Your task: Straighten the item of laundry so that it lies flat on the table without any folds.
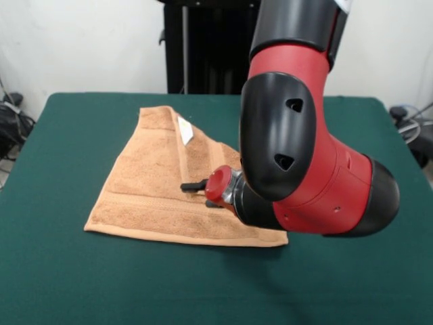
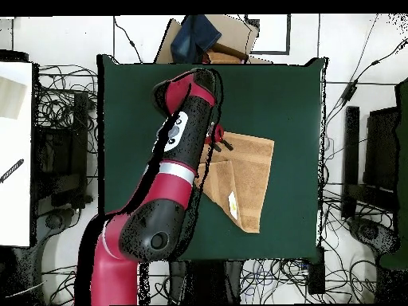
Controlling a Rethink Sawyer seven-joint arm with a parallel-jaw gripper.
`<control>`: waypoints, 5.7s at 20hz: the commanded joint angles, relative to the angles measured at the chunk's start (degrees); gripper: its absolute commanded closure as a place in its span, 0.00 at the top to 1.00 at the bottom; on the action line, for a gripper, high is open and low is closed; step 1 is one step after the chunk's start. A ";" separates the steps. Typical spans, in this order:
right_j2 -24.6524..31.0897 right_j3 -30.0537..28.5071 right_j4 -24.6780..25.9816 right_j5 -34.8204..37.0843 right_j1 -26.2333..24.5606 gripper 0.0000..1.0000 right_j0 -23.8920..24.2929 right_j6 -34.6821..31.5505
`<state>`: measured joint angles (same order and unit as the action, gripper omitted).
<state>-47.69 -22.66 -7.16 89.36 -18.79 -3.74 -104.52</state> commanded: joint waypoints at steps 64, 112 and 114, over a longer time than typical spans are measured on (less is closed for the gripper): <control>7.70 -2.89 1.54 0.35 -5.12 1.00 0.98 -1.53; 11.27 -10.52 4.20 -3.34 -1.05 1.00 1.20 -1.43; 11.27 -10.91 4.31 -3.44 -0.83 1.00 1.11 -1.49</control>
<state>-42.39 -26.31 -5.52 90.55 -18.19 -2.78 -104.51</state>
